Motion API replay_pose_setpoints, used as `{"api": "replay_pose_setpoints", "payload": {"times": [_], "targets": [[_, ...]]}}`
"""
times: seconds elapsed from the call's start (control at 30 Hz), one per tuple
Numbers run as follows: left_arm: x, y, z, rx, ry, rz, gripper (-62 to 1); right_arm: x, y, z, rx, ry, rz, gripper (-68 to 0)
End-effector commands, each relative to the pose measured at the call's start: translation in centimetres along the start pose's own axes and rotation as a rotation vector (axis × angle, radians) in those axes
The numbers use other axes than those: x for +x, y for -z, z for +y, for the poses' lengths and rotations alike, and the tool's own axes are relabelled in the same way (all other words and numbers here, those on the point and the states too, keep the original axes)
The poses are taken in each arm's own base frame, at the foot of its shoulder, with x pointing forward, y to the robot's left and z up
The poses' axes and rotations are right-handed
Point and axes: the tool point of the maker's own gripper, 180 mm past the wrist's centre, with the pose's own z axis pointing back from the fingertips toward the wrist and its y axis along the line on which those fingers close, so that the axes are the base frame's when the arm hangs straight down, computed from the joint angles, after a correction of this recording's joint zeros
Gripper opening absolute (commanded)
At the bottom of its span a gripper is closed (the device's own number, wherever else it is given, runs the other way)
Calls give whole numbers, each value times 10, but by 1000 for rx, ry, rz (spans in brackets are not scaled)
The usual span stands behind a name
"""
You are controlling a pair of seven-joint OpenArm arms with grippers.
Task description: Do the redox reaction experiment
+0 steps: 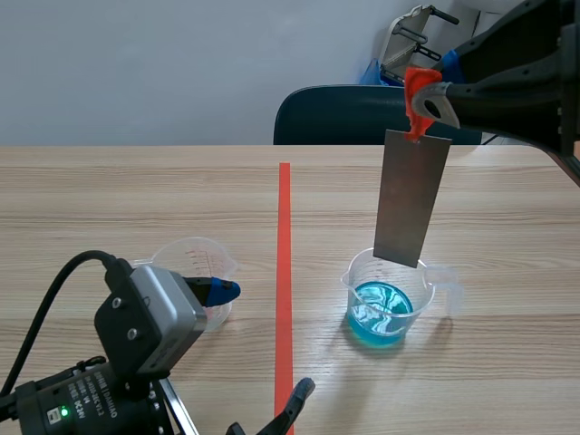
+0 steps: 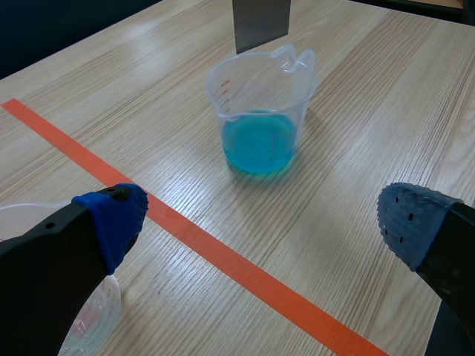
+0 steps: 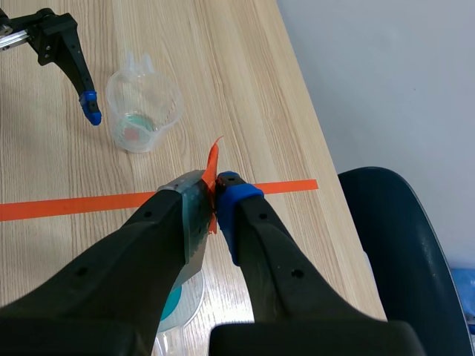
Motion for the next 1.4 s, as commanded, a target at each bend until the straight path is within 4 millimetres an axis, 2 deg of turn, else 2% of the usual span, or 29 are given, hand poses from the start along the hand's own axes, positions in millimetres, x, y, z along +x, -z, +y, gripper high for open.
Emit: {"api": "replay_pose_setpoints", "payload": {"times": [0.0,1.37], "targets": [[8,2,0,6,-7,-30,14,10,-1,-4,-11,-14,-31,-667],[12,2,1,6,-5,-53,14,10,-1,-4,-11,-14,-32,-667]]}}
